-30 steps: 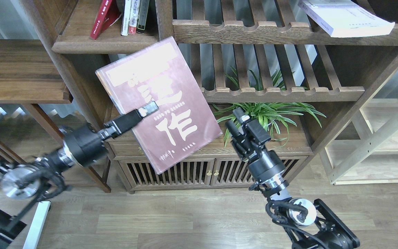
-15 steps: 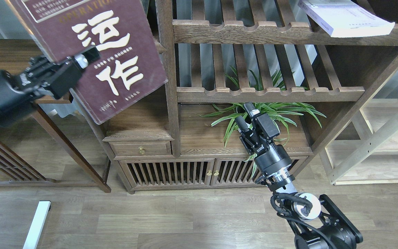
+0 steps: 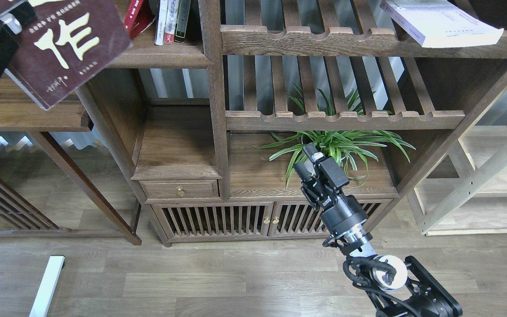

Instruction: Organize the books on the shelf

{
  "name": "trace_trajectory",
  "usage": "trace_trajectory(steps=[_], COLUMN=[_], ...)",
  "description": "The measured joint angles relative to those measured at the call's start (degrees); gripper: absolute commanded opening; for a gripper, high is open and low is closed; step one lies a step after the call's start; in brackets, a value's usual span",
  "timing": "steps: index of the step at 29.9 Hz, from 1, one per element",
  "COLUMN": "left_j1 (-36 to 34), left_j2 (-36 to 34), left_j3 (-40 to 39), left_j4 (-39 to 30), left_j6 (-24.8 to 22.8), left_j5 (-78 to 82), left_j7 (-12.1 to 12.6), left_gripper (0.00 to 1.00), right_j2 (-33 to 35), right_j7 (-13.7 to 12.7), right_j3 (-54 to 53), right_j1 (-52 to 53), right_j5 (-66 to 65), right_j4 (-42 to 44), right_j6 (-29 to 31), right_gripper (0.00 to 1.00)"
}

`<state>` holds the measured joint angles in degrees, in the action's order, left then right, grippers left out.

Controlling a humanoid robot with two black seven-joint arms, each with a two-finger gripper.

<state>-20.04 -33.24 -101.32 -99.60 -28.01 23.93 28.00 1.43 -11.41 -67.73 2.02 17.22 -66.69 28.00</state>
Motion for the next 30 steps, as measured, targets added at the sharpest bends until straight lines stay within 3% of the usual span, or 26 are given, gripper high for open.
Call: trace_trajectory(steps=[5,16,30], left_j1=[-1.24,-5.35,-14.53], left_j2=[3.04,11.89,23.11], left_j3=[-0.10,1.40,9.93], left_j4=[0.11,0.22,0.27], left_j6=[1.62,14.70,33.19], left_j5=[5.48,20.19,38.06], left_j7=[0.00,-0.46,-0.41], left_gripper=[0.00,0.00,0.00], right_j2=[0.57,1.69,10.80], right_j7=[-0.03,-0.11,-0.11], right_j3=[3.57,8.49,11.19], right_j1=[-0.09,-0.51,-2.33], right_j5=[-0.96,-3.48,-3.89], right_j4=[-0.12,-0.38,-0.39], right_j6=[0.00,0.01,0.01], right_gripper=[0.88,0.87,0.85])
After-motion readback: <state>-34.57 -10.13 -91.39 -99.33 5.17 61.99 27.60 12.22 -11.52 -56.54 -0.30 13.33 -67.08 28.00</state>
